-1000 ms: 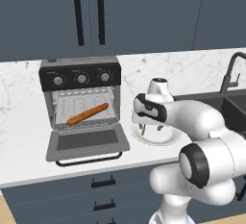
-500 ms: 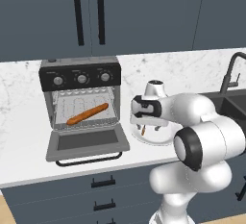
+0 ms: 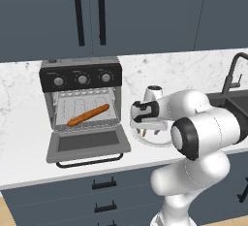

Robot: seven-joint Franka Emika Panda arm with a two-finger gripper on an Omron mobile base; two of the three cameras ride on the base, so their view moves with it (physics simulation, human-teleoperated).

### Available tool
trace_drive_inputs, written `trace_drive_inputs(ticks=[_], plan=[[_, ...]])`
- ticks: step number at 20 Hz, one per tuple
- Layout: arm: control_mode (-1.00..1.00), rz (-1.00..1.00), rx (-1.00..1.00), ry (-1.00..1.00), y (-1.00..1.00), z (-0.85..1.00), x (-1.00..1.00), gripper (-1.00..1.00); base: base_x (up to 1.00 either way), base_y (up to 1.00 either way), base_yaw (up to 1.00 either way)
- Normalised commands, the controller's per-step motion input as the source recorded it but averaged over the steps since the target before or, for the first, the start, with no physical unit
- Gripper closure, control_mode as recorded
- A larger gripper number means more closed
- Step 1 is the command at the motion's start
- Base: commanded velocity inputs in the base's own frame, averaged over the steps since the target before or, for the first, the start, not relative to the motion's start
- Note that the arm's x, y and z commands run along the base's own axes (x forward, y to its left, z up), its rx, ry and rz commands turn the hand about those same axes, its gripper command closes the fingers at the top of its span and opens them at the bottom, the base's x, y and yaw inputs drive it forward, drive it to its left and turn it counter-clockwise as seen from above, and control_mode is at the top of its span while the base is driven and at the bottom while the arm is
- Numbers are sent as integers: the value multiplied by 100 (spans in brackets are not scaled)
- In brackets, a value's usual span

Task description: Pick up the kebab skewer and baguette bread, and place them inside the toaster oven. Close the toaster oven door and start by setting the timer.

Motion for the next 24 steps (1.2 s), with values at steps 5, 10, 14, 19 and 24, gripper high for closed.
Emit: trace_drive_inputs(ticks=[5,10,14,19,24], plan=[[-100,0,0,0,1,-13,12,-100,0,0,0],[-100,0,0,0,0,-6,8,-100,0,0,0],[-100,0,0,0,6,-20,6,100,0,0,0],[-100,0,0,0,6,-21,18,100,0,0,0],[-100,0,0,0,3,-18,3,100,0,0,0]])
